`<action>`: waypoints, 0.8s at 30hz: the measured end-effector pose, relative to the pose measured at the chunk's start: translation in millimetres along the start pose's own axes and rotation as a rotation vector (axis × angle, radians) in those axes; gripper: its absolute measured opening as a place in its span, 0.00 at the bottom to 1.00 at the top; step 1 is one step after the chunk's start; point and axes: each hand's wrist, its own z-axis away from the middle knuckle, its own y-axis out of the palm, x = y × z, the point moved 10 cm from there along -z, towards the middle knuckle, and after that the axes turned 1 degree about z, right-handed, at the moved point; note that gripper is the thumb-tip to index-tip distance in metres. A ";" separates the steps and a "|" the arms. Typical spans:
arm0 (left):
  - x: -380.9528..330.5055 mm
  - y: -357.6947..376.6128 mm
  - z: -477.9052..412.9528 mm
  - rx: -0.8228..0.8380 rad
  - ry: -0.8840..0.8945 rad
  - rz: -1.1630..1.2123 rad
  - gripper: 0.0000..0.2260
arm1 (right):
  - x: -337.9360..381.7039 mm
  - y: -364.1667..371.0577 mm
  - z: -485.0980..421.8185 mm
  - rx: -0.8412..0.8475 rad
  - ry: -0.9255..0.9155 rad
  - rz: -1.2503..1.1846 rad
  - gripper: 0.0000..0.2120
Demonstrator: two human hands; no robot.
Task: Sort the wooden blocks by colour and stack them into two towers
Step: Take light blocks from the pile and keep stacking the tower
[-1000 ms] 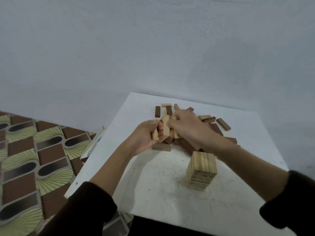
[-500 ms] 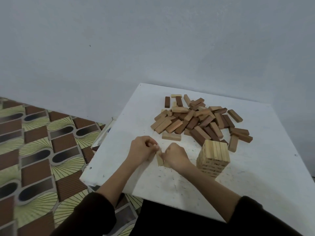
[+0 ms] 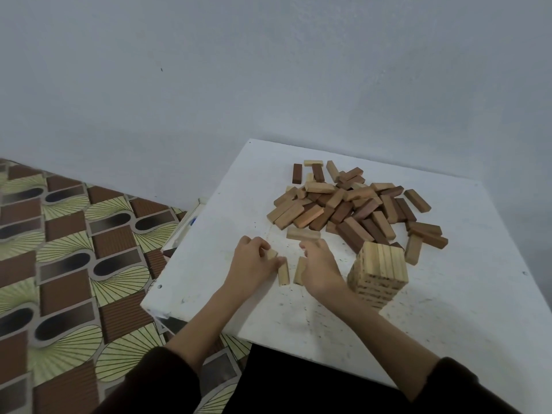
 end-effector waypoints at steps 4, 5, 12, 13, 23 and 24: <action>-3.9 9.8 8.2 0.110 0.023 -0.003 0.26 | 2.4 3.1 2.1 0.024 -0.035 -0.068 0.20; -4.8 13.6 10.1 0.143 0.035 0.002 0.29 | 0.9 5.3 2.4 0.034 -0.033 -0.076 0.20; -15.4 30.1 12.9 0.212 0.202 -0.201 0.41 | -4.0 7.2 2.8 -0.046 -0.075 -0.068 0.19; -16.0 29.0 10.7 0.204 0.219 -0.196 0.39 | -5.1 6.4 3.6 -0.067 -0.088 -0.077 0.18; -9.1 19.2 1.3 0.127 0.317 -0.196 0.40 | -7.1 3.3 9.5 -0.133 -0.154 -0.164 0.24; -7.4 18.2 3.9 0.125 0.313 -0.141 0.40 | -4.5 2.8 11.0 -0.135 -0.179 -0.173 0.25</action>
